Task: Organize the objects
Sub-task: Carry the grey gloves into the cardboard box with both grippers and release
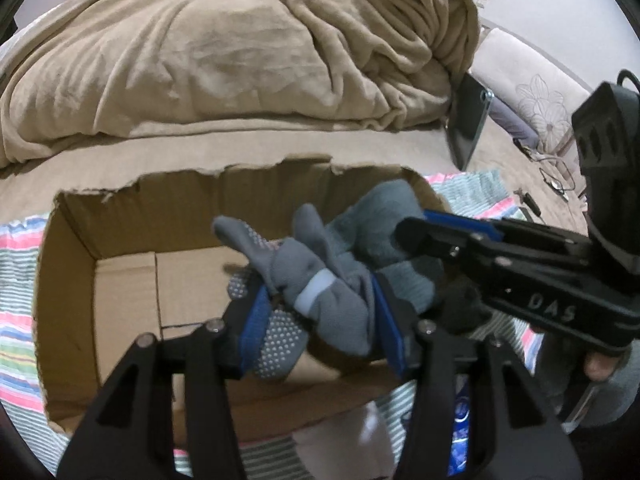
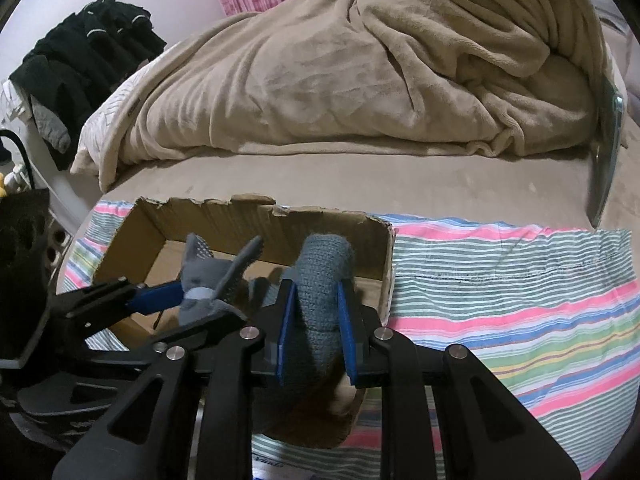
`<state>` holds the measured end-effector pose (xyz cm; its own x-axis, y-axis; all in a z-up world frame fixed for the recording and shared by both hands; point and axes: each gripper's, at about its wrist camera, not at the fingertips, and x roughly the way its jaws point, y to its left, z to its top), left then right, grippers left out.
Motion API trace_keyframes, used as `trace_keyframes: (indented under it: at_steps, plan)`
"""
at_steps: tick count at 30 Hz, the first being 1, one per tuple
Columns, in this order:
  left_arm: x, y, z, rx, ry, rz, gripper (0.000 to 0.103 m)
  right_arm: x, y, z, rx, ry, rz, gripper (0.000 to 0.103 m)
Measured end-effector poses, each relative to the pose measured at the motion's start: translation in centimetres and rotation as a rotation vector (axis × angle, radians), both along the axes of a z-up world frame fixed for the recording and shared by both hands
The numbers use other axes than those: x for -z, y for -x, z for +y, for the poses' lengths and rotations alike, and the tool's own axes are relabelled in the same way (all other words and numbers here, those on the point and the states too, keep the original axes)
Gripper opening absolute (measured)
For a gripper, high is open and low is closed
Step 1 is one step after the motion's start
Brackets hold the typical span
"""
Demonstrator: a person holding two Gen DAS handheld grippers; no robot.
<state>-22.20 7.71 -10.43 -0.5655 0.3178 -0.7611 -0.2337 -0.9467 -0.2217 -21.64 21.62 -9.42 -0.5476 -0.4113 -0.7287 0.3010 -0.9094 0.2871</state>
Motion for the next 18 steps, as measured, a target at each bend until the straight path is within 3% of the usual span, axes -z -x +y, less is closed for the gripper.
trace_keyframes:
  at_steps: [2,4,6,9,12,18]
  plan:
    - [-0.5,-0.2,-0.3,-0.009,-0.007,0.009,0.06,-0.5,-0.3,0.2,0.004,0.014,0.006,0.034]
    - [-1.0,-0.5,-0.7,-0.019,-0.005,0.014,0.06,-1.2,-0.7,0.5,0.015,0.023,0.022,0.057]
    - [-1.7,-1.0,-1.1,-0.028,-0.001,0.024,0.06,-2.0,-1.2,0.6,0.026,0.028,0.034,0.067]
    - [-2.9,-2.0,-1.7,-0.039,-0.009,0.04,0.061,-3.1,-2.1,0.7,0.034,0.022,0.05,0.068]
    - [-4.3,-3.4,-2.2,-0.046,-0.016,0.066,0.076,-4.1,-3.1,0.5,0.034,0.011,0.063,0.069]
    - [-6.7,-6.7,-3.3,-0.057,-0.016,0.1,0.077,-5.4,-5.7,0.2,0.029,-0.005,0.072,0.074]
